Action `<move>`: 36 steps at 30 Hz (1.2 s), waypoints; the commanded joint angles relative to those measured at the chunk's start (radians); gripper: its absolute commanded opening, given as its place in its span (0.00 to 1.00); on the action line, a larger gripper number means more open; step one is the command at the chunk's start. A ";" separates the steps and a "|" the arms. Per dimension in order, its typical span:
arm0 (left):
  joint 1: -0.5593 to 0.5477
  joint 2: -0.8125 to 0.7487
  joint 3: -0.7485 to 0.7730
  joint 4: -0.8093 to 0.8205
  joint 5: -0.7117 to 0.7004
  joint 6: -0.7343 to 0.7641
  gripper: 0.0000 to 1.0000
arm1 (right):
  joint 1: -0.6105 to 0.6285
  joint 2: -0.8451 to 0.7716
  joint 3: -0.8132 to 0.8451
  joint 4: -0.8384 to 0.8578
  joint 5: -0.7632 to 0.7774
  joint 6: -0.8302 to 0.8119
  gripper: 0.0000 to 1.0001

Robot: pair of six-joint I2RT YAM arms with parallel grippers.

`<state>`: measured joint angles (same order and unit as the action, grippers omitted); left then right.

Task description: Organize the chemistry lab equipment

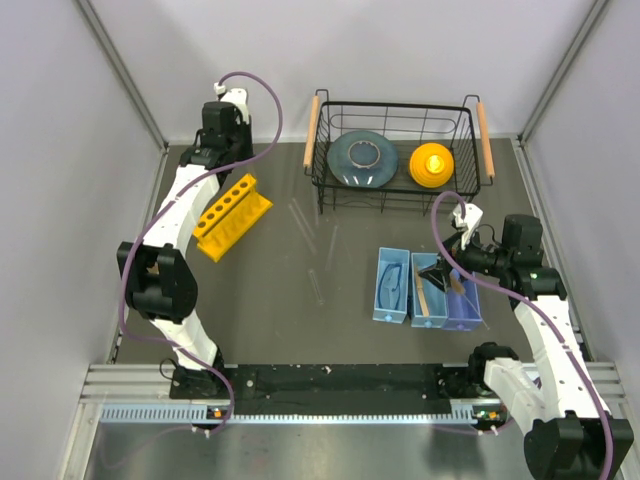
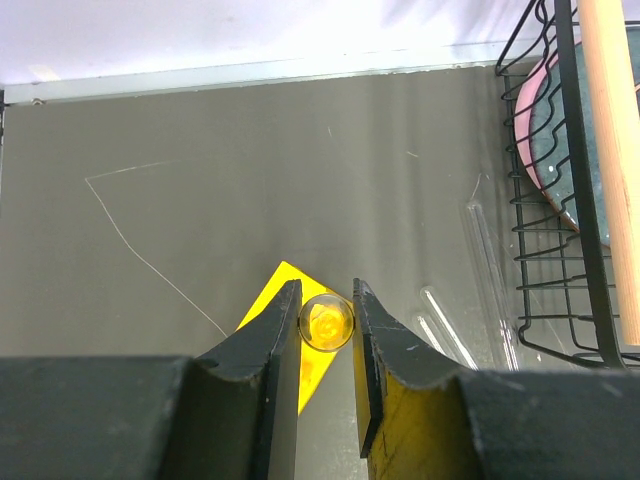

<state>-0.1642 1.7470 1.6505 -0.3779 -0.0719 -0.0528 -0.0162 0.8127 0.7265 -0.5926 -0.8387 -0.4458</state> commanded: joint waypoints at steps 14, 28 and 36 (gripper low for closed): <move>0.009 -0.041 -0.006 0.004 0.007 0.004 0.13 | -0.008 0.000 0.001 0.019 -0.011 -0.022 0.99; 0.009 -0.008 -0.047 0.028 0.006 0.007 0.13 | -0.008 -0.001 0.002 0.019 -0.011 -0.024 0.99; 0.009 0.040 -0.084 0.086 -0.011 0.008 0.14 | -0.008 -0.001 0.002 0.017 -0.011 -0.027 0.99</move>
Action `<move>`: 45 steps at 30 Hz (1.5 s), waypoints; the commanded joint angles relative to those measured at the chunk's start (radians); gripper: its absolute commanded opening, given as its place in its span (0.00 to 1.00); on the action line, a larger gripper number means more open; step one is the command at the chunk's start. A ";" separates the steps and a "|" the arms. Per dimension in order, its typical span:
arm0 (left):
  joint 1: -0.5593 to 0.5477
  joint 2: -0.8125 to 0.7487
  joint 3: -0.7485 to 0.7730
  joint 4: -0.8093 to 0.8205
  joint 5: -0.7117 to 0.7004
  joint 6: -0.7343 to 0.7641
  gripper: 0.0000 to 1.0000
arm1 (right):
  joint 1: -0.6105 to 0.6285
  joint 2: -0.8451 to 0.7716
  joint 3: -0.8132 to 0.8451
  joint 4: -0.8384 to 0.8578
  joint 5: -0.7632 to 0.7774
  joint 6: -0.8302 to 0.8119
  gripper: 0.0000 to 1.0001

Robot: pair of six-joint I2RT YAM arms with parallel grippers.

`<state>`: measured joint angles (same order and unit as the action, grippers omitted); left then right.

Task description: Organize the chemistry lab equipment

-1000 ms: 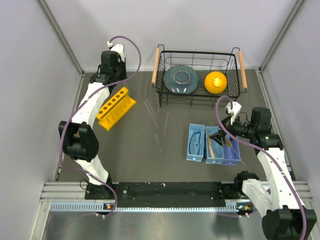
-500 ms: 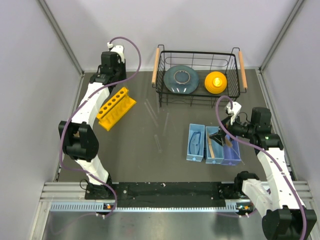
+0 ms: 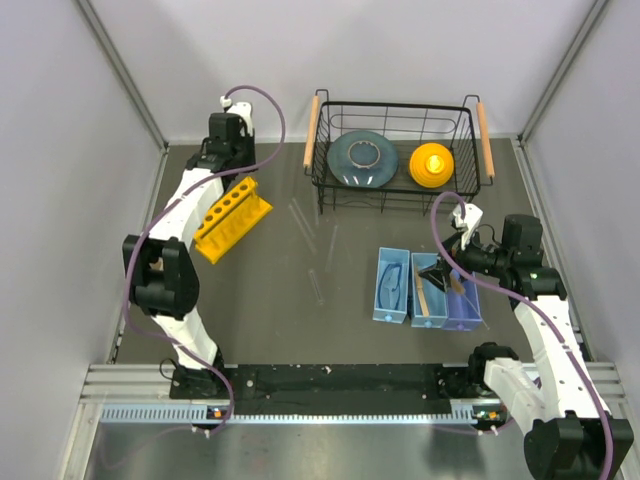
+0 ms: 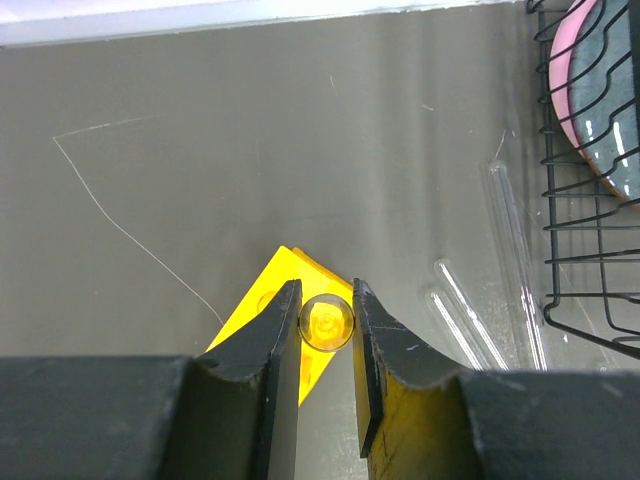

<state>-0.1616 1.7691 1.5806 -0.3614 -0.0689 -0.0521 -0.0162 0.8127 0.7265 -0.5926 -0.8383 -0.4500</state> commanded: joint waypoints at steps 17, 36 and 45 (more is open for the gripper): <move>0.007 -0.074 -0.106 0.104 -0.020 -0.015 0.51 | -0.008 0.003 0.002 0.017 -0.010 -0.024 0.99; 0.025 -0.580 -0.320 0.026 -0.068 -0.213 0.99 | -0.010 -0.009 -0.009 0.017 -0.025 -0.038 0.99; 0.028 -0.807 -0.565 -0.025 0.234 -0.371 0.99 | -0.011 -0.023 -0.030 0.019 -0.062 -0.062 0.99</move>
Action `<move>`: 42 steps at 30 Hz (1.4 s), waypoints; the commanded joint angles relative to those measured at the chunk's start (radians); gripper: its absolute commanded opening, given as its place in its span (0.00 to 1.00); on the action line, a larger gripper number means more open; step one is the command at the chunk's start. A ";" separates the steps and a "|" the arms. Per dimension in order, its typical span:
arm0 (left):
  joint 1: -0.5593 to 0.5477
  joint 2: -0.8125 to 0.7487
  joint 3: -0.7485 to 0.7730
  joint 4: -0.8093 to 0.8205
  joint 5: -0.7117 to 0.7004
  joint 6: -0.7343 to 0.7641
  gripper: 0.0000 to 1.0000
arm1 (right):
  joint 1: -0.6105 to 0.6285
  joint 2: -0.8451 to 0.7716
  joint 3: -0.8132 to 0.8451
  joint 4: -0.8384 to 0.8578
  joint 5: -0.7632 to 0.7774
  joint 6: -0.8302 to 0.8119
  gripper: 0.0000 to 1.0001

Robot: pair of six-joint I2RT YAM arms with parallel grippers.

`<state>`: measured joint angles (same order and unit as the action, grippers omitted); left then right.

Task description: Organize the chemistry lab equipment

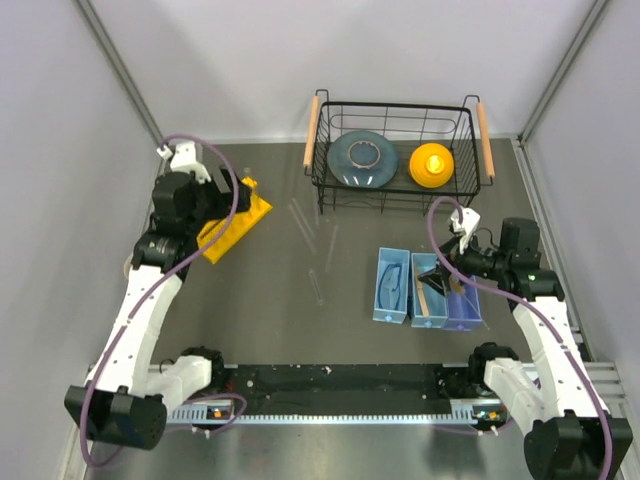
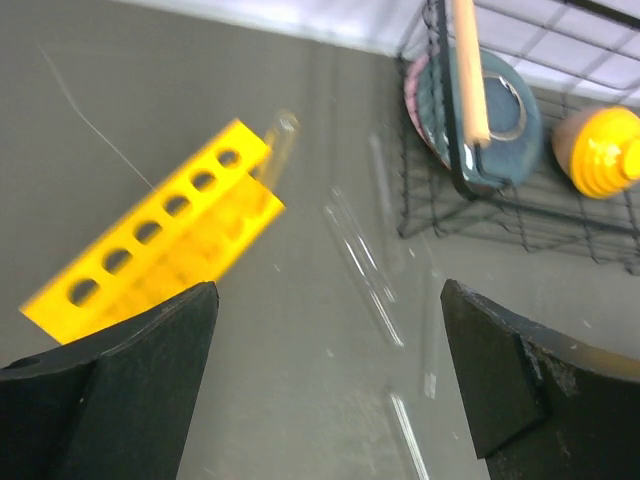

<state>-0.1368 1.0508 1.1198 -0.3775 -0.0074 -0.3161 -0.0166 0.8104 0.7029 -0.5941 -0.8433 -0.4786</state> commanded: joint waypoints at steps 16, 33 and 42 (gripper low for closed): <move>-0.494 -0.028 -0.359 -0.098 -0.071 -0.592 0.99 | -0.022 -0.005 -0.016 0.020 -0.082 -0.035 0.99; -0.610 0.524 -0.083 -0.216 -0.103 -0.672 0.61 | -0.029 0.001 -0.011 0.020 -0.073 -0.040 0.99; -0.615 0.649 -0.060 -0.213 -0.097 -0.649 0.45 | -0.029 -0.001 -0.011 0.020 -0.074 -0.041 0.99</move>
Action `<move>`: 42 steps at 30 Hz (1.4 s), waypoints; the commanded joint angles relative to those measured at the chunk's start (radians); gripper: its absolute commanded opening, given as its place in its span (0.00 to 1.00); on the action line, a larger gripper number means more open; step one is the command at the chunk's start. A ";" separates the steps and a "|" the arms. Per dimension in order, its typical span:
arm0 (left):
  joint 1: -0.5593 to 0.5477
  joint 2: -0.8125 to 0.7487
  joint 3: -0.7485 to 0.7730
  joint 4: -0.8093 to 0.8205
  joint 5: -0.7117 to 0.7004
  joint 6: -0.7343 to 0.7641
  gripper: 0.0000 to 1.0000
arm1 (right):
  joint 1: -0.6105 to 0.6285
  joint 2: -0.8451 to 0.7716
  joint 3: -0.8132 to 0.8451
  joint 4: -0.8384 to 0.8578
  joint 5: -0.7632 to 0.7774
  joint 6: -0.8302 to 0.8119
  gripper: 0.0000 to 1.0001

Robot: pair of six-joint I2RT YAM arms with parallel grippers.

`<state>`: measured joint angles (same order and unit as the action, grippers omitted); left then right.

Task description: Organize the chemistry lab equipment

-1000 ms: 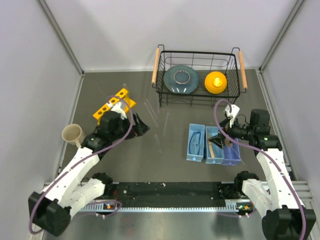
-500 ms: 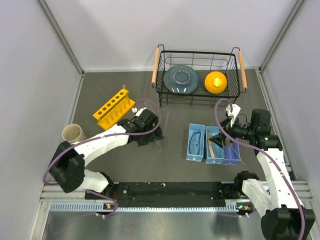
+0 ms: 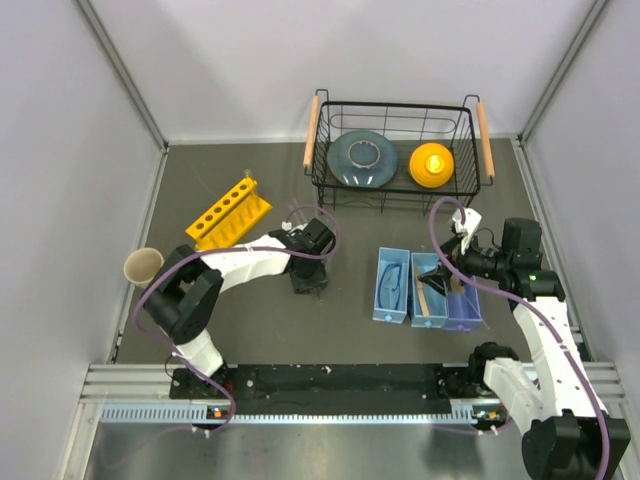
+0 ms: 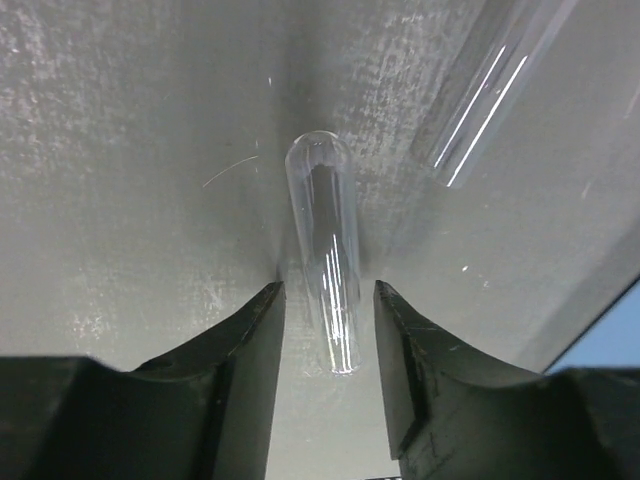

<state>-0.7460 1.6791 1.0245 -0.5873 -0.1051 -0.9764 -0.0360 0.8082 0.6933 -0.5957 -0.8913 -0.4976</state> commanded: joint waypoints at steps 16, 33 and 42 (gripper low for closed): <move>-0.009 -0.091 -0.044 -0.009 -0.071 0.013 0.11 | -0.010 -0.017 0.031 -0.010 -0.083 -0.009 0.99; -0.058 -0.642 -0.270 0.744 0.179 -0.002 0.08 | 0.436 0.279 0.390 -0.193 -0.247 0.348 0.98; -0.150 -0.542 -0.158 0.868 0.114 -0.058 0.08 | 0.487 0.399 0.425 0.097 -0.227 0.755 0.98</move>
<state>-0.8543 1.0977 0.7895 0.1444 0.0330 -1.0054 0.4301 1.1904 1.0492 -0.6559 -1.0988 0.0387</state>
